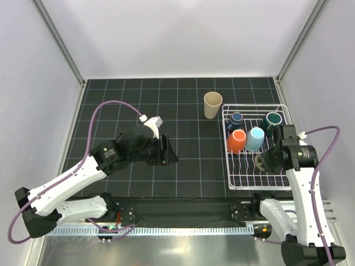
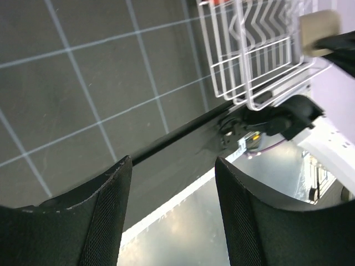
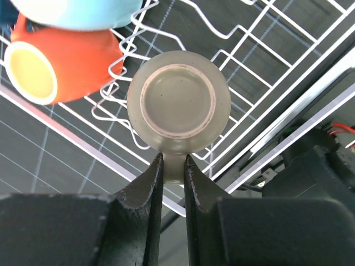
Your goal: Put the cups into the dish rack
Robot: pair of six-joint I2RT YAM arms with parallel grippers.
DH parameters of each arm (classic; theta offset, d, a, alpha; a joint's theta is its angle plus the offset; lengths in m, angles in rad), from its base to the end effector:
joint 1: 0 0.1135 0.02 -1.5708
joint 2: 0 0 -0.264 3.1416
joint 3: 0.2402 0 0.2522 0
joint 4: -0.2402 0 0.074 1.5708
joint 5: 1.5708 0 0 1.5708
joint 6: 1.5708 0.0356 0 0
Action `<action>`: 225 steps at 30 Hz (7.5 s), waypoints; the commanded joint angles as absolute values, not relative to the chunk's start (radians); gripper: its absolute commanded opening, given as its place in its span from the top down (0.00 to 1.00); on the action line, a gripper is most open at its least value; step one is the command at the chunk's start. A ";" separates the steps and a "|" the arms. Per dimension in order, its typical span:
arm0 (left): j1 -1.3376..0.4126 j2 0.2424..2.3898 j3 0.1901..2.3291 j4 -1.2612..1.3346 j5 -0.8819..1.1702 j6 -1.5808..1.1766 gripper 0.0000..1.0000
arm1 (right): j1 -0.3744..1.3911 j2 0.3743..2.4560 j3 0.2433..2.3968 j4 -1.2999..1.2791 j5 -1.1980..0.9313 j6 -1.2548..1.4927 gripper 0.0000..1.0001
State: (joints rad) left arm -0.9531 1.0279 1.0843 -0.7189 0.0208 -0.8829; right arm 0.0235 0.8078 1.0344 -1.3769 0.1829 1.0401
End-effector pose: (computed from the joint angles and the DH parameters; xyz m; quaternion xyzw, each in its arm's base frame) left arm 0.1217 -0.1726 0.3458 0.0361 0.8979 -0.3542 0.2590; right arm 0.1074 -0.0040 0.3183 0.4906 0.8415 0.0284 0.2244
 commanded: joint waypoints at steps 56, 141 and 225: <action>-0.572 1.293 1.382 -1.045 0.388 -0.638 0.39 | -0.586 0.999 0.698 -1.100 0.127 0.805 0.96; -0.449 1.308 1.462 -1.166 0.164 -0.646 0.32 | 0.451 2.206 2.215 -0.957 0.175 0.170 0.60; -0.321 1.285 1.351 -1.066 0.250 -0.752 0.33 | 1.078 1.729 1.457 -0.928 0.219 0.330 0.92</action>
